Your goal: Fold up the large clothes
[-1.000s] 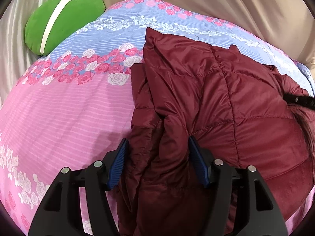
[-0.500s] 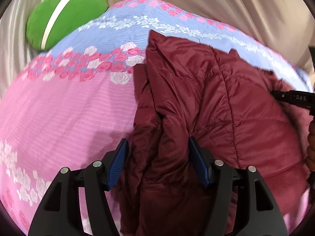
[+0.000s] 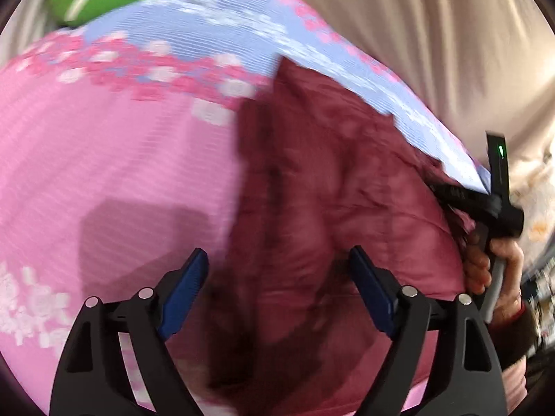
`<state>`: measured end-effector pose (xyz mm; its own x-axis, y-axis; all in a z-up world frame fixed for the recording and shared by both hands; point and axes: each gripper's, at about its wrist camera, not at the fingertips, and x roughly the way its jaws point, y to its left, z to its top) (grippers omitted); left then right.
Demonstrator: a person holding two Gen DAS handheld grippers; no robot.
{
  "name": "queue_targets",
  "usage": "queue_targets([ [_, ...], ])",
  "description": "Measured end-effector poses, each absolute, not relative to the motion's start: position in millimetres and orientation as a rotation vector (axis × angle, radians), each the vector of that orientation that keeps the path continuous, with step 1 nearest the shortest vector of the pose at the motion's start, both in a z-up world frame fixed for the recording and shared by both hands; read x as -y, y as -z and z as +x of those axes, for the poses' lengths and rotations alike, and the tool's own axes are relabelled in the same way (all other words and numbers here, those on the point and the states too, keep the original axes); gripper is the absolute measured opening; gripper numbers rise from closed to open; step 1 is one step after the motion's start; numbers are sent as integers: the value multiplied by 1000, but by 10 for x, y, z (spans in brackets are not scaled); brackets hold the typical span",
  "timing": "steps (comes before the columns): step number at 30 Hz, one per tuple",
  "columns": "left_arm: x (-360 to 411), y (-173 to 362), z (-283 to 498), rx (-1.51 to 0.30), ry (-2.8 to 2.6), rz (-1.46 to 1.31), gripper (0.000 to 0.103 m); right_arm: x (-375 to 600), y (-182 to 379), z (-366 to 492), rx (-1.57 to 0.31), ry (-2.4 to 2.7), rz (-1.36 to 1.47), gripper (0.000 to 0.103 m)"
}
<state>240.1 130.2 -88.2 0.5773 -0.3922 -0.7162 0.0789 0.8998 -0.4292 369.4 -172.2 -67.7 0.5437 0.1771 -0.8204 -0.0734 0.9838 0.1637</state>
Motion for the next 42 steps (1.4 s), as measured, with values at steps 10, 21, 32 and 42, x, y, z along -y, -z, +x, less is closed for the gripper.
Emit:
queue_targets([
  [10,-1129,718,2412,-896,360,-382,15,2212,281,2836,-902,-248,237,13],
  [21,-1119,378,2216,-802,403,-393,12,1752,623,3667,-1045,-400,241,14],
  [32,-974,201,2214,-767,420,-374,11,1169,636,3621,-979,-396,-15,11],
  [42,-670,-198,2115,-682,510,-333,10,2509,623,2996,-969,-206,124,11],
])
